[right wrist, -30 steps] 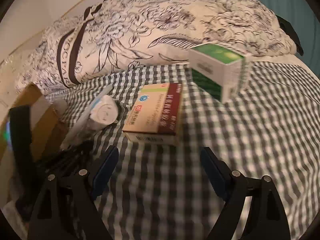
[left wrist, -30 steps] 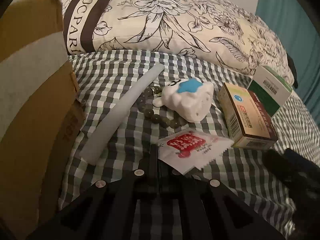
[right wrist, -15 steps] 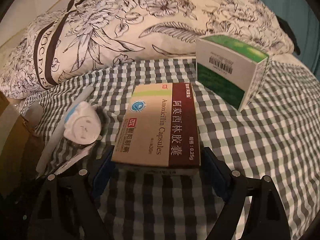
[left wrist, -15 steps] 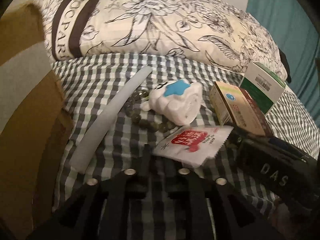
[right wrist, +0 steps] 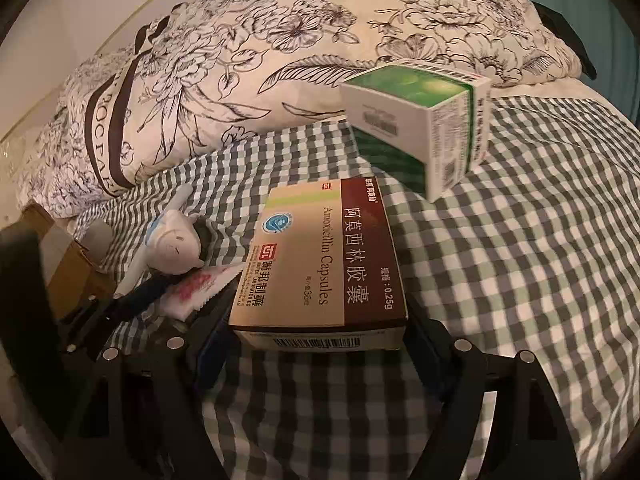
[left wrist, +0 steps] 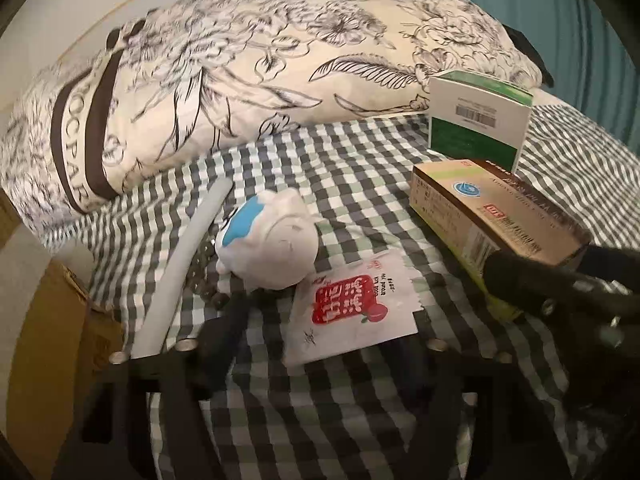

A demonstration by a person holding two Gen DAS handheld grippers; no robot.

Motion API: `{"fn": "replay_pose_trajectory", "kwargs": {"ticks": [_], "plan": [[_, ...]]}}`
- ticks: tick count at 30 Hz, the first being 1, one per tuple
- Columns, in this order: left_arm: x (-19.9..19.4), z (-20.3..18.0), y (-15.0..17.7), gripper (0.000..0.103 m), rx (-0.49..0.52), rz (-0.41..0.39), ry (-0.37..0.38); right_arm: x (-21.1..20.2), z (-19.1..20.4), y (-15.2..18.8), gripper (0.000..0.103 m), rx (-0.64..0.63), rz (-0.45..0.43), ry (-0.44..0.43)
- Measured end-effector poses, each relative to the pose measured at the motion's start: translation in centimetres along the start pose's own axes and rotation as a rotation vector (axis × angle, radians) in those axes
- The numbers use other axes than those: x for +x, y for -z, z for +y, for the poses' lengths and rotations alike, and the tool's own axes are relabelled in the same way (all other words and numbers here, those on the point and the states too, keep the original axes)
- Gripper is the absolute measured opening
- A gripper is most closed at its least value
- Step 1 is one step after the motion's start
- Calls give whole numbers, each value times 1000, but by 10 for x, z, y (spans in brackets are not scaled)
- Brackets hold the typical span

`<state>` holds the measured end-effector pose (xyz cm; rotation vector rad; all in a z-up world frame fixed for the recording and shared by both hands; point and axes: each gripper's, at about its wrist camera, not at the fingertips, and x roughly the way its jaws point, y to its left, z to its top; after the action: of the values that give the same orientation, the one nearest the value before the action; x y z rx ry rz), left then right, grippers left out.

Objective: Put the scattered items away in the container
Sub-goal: 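Grasp the amoxicillin capsule box with the right tool while the left tool grasps the red sachet, then carry both items over the box and open both tools to drop them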

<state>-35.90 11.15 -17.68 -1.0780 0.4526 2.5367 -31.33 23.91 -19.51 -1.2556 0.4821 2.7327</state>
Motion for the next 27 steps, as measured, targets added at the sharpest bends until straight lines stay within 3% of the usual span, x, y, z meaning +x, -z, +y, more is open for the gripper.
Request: {"fn": "replay_pose_trajectory", "kwargs": {"ticks": [2,4,5,10,15,23,27], "plan": [[1,0,-1,72,6,-1,7,-4,-4,0,77,1,0,-1],[3,-2,-3,40,20,-5,21,-7,-9,0,77,9,-2,-1],[4,-3,-4,9,24,4,16,-7,-12,1,77,15,2,-3],[7,-5,-3,4,22,10,27,-11,-23,5,77,35,9,-3],[-9,8,2,3,-86,-2,122,-18,-28,7,77,32,5,-21],[-53,20,11,3,-206,-4,213,-48,-22,21,77,-23,-15,-18],[-78,18,14,3,-217,-1,217,-74,-21,31,77,-23,-35,-26]]}}
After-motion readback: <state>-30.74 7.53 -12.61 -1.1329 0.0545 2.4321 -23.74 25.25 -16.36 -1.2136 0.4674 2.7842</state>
